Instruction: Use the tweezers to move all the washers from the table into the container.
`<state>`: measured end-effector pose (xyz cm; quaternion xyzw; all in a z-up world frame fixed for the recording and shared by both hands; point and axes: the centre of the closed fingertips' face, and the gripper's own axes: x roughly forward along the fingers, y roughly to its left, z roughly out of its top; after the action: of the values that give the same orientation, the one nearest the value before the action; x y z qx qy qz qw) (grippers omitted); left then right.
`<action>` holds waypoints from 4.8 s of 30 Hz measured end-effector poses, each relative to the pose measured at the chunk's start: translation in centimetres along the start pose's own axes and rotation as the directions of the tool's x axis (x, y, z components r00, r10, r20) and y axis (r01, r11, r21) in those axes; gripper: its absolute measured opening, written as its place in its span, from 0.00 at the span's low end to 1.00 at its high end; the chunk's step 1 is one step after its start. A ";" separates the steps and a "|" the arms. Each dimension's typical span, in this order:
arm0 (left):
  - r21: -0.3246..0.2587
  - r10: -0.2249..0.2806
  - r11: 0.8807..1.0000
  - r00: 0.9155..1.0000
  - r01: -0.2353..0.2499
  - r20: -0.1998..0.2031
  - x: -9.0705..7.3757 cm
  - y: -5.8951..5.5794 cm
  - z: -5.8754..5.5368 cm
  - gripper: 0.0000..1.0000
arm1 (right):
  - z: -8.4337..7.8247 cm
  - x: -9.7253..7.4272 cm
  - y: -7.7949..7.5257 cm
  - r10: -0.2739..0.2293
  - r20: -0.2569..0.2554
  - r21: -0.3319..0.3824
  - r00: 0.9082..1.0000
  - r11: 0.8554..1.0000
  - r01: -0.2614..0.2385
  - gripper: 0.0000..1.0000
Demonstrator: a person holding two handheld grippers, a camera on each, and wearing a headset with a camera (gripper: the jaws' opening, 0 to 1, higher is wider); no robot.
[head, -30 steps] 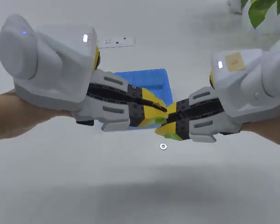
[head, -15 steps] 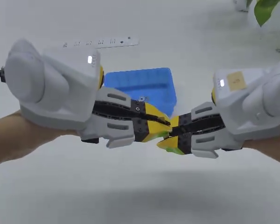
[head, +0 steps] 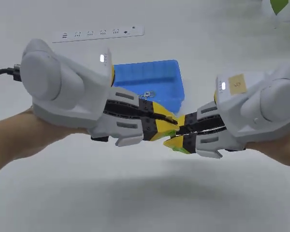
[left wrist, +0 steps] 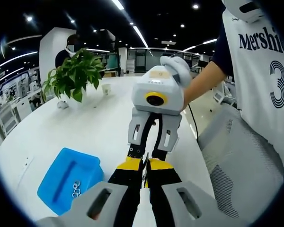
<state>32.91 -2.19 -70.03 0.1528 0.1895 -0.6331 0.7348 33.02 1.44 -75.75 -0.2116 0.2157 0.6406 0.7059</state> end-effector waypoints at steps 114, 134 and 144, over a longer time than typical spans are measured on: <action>-0.034 0.125 0.992 0.989 -0.122 0.082 -5.0 4.8 3.7 0.07 | 6.3 -0.5 -4.7 -0.105 0.073 -0.042 0.992 0.993 0.108 0.11; 0.021 0.174 0.984 0.981 -0.176 0.082 -6.3 10.6 3.8 0.07 | 8.4 1.7 -10.4 -0.138 0.106 -0.088 0.985 0.985 0.148 0.11; -0.019 0.211 0.978 0.975 -0.210 0.075 -5.6 14.8 0.5 0.07 | 6.6 4.3 -13.3 -0.137 0.105 -0.030 0.985 0.990 0.141 0.11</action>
<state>46.82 4.71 -67.16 0.1438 0.1475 -0.5562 0.8051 46.88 7.54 -72.50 -0.2060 0.1518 0.6036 0.7551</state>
